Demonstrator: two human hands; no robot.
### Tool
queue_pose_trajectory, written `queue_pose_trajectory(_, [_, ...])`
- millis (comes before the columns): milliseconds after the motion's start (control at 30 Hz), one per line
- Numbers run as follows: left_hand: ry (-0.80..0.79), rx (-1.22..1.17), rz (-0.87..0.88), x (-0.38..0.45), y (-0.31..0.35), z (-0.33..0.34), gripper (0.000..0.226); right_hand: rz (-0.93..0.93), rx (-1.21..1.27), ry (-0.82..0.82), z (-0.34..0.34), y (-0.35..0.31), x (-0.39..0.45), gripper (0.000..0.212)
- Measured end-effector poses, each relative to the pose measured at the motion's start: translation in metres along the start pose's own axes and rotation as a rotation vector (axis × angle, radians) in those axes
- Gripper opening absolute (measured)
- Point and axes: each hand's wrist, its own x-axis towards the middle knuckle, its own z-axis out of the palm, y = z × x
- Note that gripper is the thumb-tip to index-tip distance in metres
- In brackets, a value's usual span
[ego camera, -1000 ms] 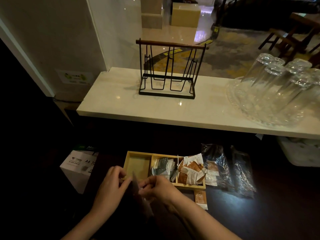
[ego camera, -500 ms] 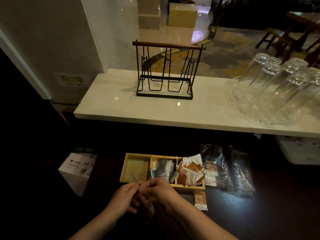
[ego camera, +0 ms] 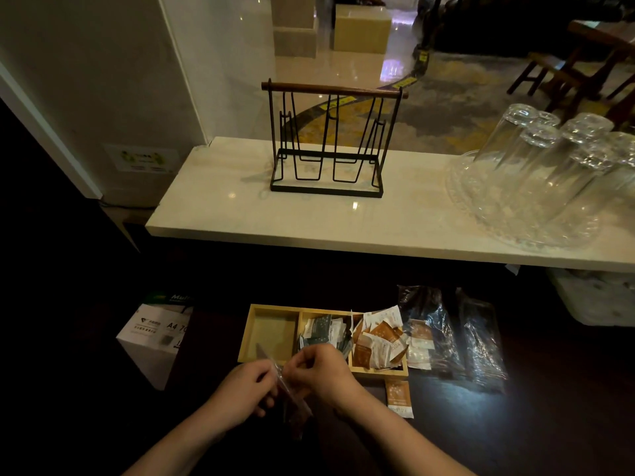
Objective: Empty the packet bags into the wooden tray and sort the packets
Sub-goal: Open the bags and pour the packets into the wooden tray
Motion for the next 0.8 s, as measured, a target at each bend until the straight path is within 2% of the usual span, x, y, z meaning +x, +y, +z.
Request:
queue_pose_trajectory(233, [-0.062,0.054,0.021,0.0,0.007,-0.007,0.028,0.019,0.069,-0.023,-0.002,0.0,0.0,0.008])
queue_pose_trajectory(467, [-0.039,-0.209,-0.015,-0.004,0.007,-0.001,0.03,0.05,0.108,-0.044,-0.006,0.002,0.002,0.009])
queue_pose_trajectory(600, [-0.057,-0.201,-0.028,-0.004,0.011,0.005,0.028,0.017,0.034,-0.065,-0.005,0.002,0.002,0.011])
queue_pose_trajectory(667, [-0.072,-0.201,-0.04,-0.004,0.012,0.006,0.025,-0.058,-0.077,-0.017,-0.002,0.001,0.0,0.004])
queue_pose_trajectory(800, [-0.043,-0.222,-0.074,-0.003,0.006,0.004,0.024,-0.187,-0.29,0.063,0.002,0.001,-0.001,0.009])
